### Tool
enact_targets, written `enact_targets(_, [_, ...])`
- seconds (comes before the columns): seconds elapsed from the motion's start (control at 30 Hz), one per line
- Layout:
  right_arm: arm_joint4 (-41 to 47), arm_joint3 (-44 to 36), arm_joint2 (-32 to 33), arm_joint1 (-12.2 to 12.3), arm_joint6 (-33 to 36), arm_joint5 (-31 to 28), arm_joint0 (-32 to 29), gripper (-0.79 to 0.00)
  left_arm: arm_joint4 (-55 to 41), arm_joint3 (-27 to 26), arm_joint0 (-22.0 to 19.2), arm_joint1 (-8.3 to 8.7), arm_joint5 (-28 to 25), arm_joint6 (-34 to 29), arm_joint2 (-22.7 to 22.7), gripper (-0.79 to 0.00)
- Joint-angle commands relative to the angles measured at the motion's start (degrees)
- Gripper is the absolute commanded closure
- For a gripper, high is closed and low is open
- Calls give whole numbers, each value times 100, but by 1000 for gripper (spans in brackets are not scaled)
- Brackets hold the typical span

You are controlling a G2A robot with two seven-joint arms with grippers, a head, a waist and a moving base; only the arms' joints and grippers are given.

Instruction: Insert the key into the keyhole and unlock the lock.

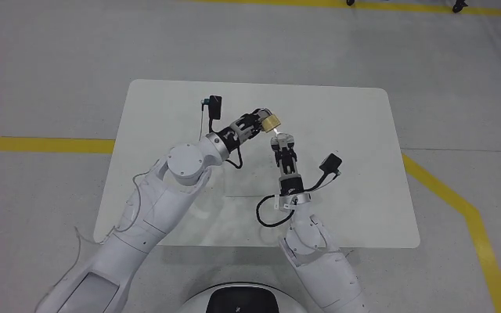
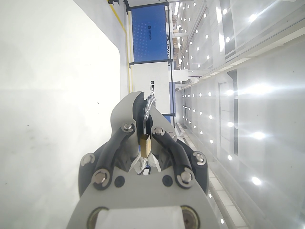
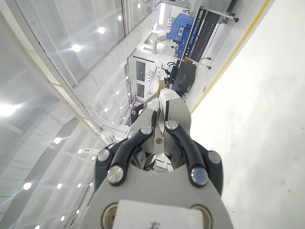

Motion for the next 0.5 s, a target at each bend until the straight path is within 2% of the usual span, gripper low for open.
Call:
enact_targets(0.0, [6,5,8,-9,30,16,2,0,107,-23,4,-1,-4,-23,11,0])
enact_targets(0.37, [14,20,69,-58,176,73,2,0,469,-106,47,-31,23,12,33,0])
enact_targets(0.43, [23,9,84,-66,183,74,-4,-145,461,-103,54,-35,19,-1,6,0])
enact_targets(0.47, [27,3,94,-70,191,67,-10,-163,446,-102,60,-36,13,-16,-14,0])
